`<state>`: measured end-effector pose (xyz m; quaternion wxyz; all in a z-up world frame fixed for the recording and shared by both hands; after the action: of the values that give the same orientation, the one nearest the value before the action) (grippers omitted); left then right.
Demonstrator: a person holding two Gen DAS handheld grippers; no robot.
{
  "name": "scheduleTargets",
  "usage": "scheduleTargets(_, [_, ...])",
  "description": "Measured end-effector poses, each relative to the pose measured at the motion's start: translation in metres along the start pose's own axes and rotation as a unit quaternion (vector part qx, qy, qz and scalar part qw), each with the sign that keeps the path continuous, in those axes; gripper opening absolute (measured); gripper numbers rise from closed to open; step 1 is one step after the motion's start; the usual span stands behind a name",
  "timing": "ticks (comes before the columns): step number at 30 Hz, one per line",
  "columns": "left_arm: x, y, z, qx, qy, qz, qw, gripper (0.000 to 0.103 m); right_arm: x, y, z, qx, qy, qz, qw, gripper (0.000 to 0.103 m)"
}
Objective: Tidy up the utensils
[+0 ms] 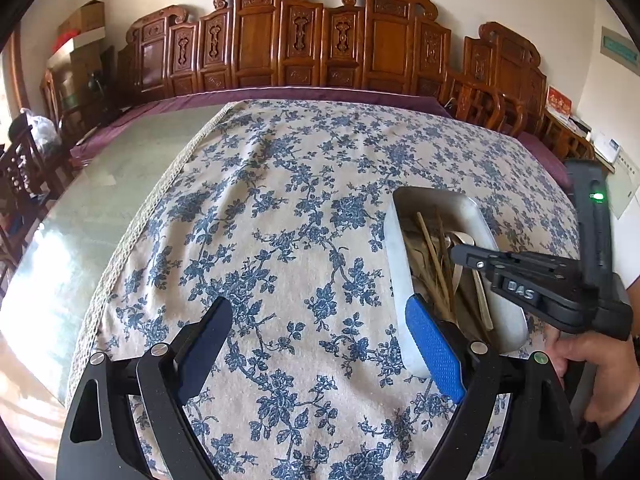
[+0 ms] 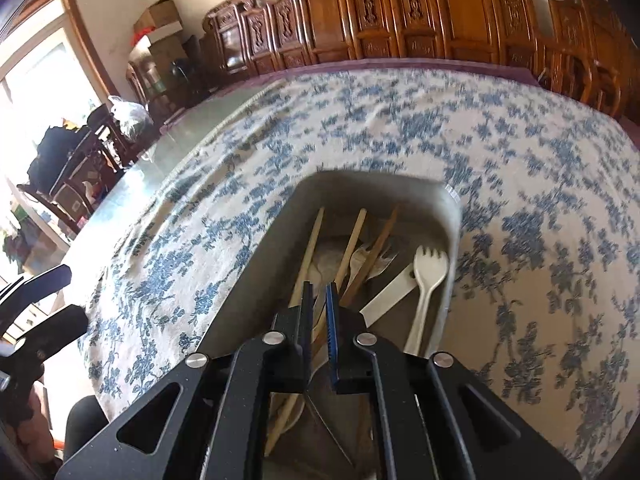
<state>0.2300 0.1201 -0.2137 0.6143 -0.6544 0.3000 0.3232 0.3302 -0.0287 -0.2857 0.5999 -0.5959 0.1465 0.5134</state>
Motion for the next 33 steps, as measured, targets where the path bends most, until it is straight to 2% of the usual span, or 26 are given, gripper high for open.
scheduleTargets(4, [-0.005, 0.0, -0.007, 0.004, 0.002, -0.003, 1.0, 0.085, -0.031, 0.002, -0.004, -0.018, 0.018, -0.029, 0.999, 0.02])
scheduleTargets(5, [-0.007, 0.0, -0.01, 0.006, 0.003, -0.004, 1.0, 0.085, -0.038, 0.002, -0.006, -0.02, 0.022, -0.034, 0.999, 0.024])
scheduleTargets(8, [-0.014, -0.001, -0.019, 0.011, 0.005, -0.01, 0.9999, 0.085, -0.065, 0.007, -0.014, -0.024, 0.037, -0.054, 0.998, 0.039])
scheduleTargets(12, [-0.028, -0.002, -0.032, 0.02, 0.005, -0.026, 0.9994, 0.093, -0.1, 0.016, -0.025, -0.02, 0.06, -0.079, 0.995, 0.063])
scheduleTargets(13, [-0.033, -0.002, -0.037, 0.025, 0.004, -0.03, 0.9992, 0.095, -0.109, 0.02, -0.027, -0.019, 0.066, -0.085, 0.994, 0.067])
scheduleTargets(15, [-0.04, -0.003, -0.046, 0.032, 0.006, -0.036, 0.9988, 0.095, -0.13, 0.027, -0.033, -0.014, 0.083, -0.097, 0.992, 0.081])
scheduleTargets(18, [-0.051, -0.002, -0.059, 0.036, 0.015, -0.041, 0.9984, 0.095, -0.158, 0.037, -0.042, -0.005, 0.104, -0.114, 0.988, 0.095])
scheduleTargets(21, [-0.062, 0.001, -0.072, 0.04, 0.021, -0.046, 0.9979, 0.095, -0.182, 0.047, -0.048, 0.002, 0.124, -0.128, 0.984, 0.1])
scheduleTargets(26, [-0.084, 0.003, -0.091, 0.045, 0.032, -0.06, 0.9967, 0.095, -0.222, 0.059, -0.054, 0.016, 0.133, -0.152, 0.979, 0.1])
scheduleTargets(33, [-0.137, -0.006, -0.118, 0.061, 0.038, -0.109, 0.9915, 0.095, -0.282, 0.059, -0.045, 0.015, 0.148, -0.204, 0.968, 0.1])
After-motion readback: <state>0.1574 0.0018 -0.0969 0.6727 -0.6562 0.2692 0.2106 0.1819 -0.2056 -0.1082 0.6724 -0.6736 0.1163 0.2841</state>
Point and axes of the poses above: each gripper's, at about its wrist camera, not at the fingertips, and x roughly the way its jaws point, z to its left, y to its underside, the point moved 8 cm from there along x, roughly the way its jaws point, and after that the axes turned 4 degrees about z, right-handed, at the moved point
